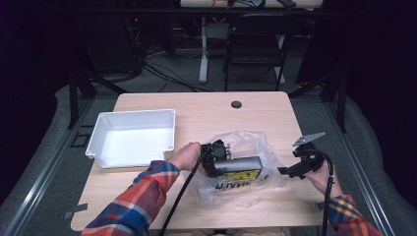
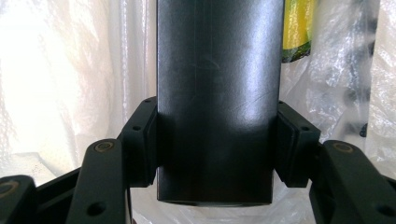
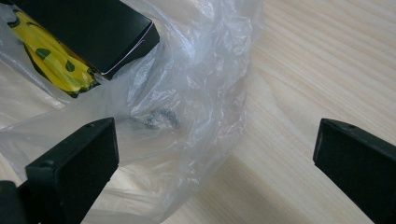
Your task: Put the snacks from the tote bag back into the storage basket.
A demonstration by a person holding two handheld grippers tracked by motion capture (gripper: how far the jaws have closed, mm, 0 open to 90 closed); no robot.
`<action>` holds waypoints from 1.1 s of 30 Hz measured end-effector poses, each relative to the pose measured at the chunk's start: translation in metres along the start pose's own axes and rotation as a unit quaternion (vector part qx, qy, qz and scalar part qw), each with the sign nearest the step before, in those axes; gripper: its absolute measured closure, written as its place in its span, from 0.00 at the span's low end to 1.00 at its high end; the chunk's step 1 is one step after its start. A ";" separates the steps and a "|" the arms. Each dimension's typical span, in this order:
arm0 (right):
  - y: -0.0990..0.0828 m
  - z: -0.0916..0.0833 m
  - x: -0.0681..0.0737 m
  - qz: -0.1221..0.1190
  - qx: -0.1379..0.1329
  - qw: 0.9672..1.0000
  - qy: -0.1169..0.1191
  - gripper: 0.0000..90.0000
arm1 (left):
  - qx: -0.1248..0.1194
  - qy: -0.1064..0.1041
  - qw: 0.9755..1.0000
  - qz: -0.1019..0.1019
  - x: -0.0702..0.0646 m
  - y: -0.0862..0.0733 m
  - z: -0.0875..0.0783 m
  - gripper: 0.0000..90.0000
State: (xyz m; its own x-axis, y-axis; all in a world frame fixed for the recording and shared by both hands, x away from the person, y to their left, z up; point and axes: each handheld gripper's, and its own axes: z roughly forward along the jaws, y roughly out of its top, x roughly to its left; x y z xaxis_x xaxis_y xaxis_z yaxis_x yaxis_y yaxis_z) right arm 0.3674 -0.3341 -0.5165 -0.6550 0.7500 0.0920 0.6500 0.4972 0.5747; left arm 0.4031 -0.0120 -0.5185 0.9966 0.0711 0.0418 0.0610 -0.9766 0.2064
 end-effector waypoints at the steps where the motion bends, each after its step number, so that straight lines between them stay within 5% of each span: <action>1: 0.000 0.000 0.000 0.001 0.000 1.000 0.001 0.00 | -0.005 0.001 1.000 0.002 0.000 0.000 -0.002 0.48; 33: -0.002 -0.003 -0.005 0.008 -0.012 1.000 -0.015 0.00 | -0.063 0.033 0.997 -0.007 0.006 -0.014 -0.071 0.49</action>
State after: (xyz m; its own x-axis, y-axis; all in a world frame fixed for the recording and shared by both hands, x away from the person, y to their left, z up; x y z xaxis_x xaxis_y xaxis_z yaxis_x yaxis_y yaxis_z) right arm 0.3682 -0.3399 -0.5154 -0.6322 0.7710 0.0765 0.6508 0.4747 0.5926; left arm 0.4048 0.0164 -0.4521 0.9897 0.1011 0.1012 0.0626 -0.9423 0.3288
